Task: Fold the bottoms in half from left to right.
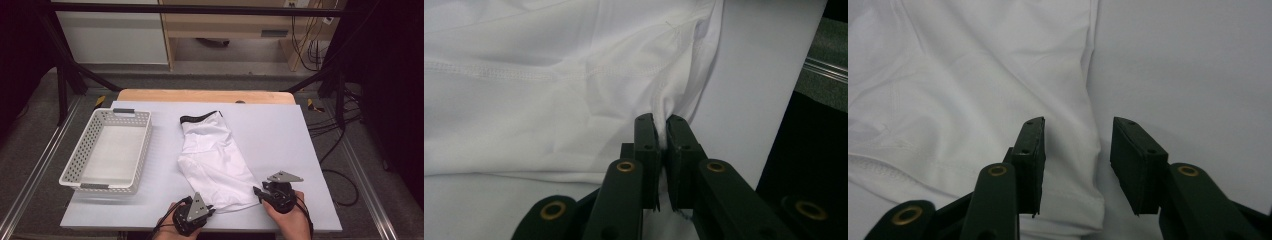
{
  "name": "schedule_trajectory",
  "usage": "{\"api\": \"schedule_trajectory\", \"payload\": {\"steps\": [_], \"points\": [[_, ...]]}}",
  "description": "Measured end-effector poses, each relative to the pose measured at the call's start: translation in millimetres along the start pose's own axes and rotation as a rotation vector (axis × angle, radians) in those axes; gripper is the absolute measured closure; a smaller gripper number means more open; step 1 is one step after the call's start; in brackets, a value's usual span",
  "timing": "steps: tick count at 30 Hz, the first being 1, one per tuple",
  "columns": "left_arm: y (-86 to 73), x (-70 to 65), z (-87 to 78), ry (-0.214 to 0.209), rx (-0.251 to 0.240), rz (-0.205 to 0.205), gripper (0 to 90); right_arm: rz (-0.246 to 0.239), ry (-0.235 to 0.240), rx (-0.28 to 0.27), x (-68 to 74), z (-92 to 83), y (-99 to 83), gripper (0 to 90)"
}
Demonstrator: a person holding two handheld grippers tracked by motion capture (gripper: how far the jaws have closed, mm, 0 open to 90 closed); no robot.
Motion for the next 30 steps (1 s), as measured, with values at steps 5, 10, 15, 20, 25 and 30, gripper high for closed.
{"api": "schedule_trajectory", "payload": {"steps": [5, 10, 15, 20, 25, 30], "points": [[-1.5, 2.2, -6.9, -0.014, 0.015, 0.007, 86.9, -0.016, 0.021, 0.019, 9.3, 4.1, -2.3, 54.9], [-5.3, 7.6, -16.2, -0.026, 0.036, 0.014, 87.0, -0.033, 0.056, -0.013, 24.2, -3.3, 2.9, 51.2], [-10.4, 20.6, -28.7, -0.016, 0.059, 0.016, 87.0, -0.055, 0.078, -0.056, 31.9, -11.8, 9.8, 48.0], [-17.5, 32.3, -43.0, -0.009, 0.064, 0.006, 86.9, -0.058, 0.12, -0.059, 41.2, -8.8, 11.0, 46.6], [-23.4, 39.4, -52.9, -0.006, 0.066, -0.003, 86.9, -0.084, 0.162, -0.057, 54.9, -7.1, 11.0, 45.8], [-19.0, 43.0, -49.0, -0.009, 0.07, 0.004, 86.8, -0.125, 0.212, -0.039, 75.7, -1.3, 6.6, 43.7]]}}
Point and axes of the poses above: each handheld gripper's, and its own axes: z roughly forward along the jaws, y roughly out of its top, x roughly to its left, the point moved 10 cm from there along z, roughly forward along the jaws, and after that the axes turned 15 degrees about -x, right-handed, at the moved point
